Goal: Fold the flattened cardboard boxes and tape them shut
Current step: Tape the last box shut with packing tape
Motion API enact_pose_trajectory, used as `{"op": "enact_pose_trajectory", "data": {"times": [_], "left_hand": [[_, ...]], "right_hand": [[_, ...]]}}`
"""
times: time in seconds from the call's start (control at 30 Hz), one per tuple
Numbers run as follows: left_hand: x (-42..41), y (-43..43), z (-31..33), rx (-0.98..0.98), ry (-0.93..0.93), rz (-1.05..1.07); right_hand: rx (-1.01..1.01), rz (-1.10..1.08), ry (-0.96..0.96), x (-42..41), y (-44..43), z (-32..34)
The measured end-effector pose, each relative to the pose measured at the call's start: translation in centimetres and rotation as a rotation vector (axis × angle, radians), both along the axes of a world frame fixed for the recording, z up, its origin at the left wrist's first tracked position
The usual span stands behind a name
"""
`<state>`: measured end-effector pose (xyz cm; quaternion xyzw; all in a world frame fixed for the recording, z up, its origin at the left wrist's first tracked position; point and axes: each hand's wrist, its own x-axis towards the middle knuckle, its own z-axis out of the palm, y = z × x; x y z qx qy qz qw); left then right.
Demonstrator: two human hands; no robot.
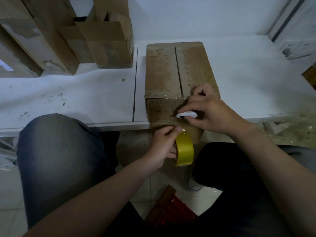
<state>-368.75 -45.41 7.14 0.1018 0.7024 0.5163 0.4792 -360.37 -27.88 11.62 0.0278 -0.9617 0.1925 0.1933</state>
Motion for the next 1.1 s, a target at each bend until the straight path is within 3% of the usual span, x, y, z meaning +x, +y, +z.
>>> {"op": "enact_pose_trajectory", "data": {"times": [0.33,0.57,0.67,0.83,0.97,1.03,1.1], "left_hand": [[0.2,0.1,0.0,0.021,0.062,0.063],[-1.0,-0.2,-0.6,-0.043,0.125,-0.003],[-1.0,-0.5,-1.2,-0.086,0.18,-0.027],[-2.7,-0.6,-0.1,-0.143,0.41,-0.199],[-5.2,-1.3,2.3,-0.208,0.532,-0.329],[-6.2,-1.6,3.2,-0.233,0.55,-0.367],[-6.8,-1.6,3.7,-0.229,0.548,-0.376]], "right_hand": [[0.176,0.033,-0.003,-1.0,-0.6,-0.3],[0.142,0.125,-0.18,-0.7,1.3,0.5],[0.041,0.134,-0.196,-0.5,1.3,0.7],[-0.355,0.002,-0.184,0.3,0.5,2.4],[-0.617,-0.182,0.064,-0.7,0.4,3.9],[-0.647,-0.335,0.212,-2.3,1.2,4.3],[-0.595,-0.464,0.223,-4.1,2.7,4.3]]}}
